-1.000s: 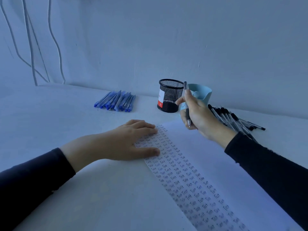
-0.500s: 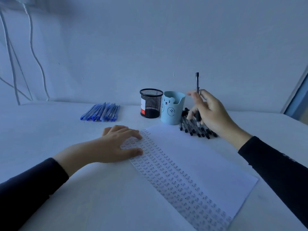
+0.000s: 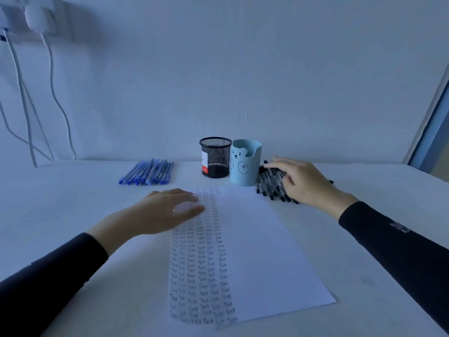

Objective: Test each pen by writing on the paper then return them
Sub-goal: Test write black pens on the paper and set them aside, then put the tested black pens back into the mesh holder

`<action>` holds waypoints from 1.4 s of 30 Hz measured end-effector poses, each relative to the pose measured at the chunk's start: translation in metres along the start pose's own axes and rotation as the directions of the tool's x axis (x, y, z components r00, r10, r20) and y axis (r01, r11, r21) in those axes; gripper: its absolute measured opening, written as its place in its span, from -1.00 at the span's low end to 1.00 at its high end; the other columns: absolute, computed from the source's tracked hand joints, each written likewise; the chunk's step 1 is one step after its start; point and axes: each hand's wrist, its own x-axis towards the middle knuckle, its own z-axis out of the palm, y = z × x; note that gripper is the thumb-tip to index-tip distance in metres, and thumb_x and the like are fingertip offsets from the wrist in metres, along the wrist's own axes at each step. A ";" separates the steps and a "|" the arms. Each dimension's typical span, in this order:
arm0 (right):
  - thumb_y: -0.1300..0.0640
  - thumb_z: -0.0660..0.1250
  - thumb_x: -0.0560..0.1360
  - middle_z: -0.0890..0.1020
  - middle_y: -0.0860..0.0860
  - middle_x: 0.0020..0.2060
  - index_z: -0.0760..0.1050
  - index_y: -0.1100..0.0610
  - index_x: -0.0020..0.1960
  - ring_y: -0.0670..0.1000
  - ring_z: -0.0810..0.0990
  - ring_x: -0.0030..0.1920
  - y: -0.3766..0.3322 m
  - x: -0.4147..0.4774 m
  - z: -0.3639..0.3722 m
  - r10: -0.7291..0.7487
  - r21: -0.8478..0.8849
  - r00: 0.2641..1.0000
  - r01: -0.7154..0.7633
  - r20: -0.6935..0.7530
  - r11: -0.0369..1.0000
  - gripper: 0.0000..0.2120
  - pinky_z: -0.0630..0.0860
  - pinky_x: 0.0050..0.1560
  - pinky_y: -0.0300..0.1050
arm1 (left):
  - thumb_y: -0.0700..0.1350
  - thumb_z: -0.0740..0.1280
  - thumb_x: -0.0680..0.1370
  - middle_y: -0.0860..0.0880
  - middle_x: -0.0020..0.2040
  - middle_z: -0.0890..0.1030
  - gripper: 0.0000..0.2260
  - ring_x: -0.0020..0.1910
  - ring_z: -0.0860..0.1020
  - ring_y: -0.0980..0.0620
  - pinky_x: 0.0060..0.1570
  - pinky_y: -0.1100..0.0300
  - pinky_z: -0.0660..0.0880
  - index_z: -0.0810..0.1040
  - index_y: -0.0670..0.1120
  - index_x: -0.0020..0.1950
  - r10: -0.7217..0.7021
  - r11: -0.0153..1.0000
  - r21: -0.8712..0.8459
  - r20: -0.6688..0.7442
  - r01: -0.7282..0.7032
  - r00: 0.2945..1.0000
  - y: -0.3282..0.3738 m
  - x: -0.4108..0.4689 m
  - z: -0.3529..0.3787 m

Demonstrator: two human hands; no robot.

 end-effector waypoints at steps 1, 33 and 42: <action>0.37 0.18 0.48 0.58 0.07 0.30 0.57 0.04 0.27 -0.27 0.51 -0.06 -0.011 -0.006 0.004 -0.076 0.069 0.997 0.076 -0.004 0.995 -0.54 0.31 0.02 -0.25 | 0.61 -0.08 0.31 0.22 0.47 0.31 -0.16 0.43 0.31 0.11 0.45 0.00 0.18 0.33 0.21 0.46 -0.002 1.000 0.015 0.039 0.002 0.999 0.002 0.001 0.000; 0.25 0.22 0.58 0.62 -0.09 0.07 0.62 0.03 0.06 -0.17 0.57 -0.03 0.045 -0.028 0.000 0.420 0.326 0.899 -0.363 -0.122 0.873 -0.77 0.38 -0.15 -0.48 | 0.06 0.56 0.35 -0.11 0.45 0.36 -0.05 0.41 0.35 -0.10 0.38 -0.03 0.33 0.08 -0.17 0.55 -0.359 0.746 -0.651 -0.212 0.142 0.909 0.001 0.156 -0.002; -0.06 0.03 0.67 0.37 0.14 0.46 0.29 0.18 0.50 0.14 0.41 0.39 0.079 0.000 -0.023 0.662 0.270 0.688 -0.726 0.296 0.633 -0.51 0.28 0.40 0.05 | 0.04 0.57 0.35 -0.01 0.21 0.50 -0.29 0.09 0.54 0.02 -0.04 0.15 0.56 0.32 -0.12 0.37 -0.379 0.703 -0.711 -0.407 -0.027 0.831 0.011 0.125 -0.018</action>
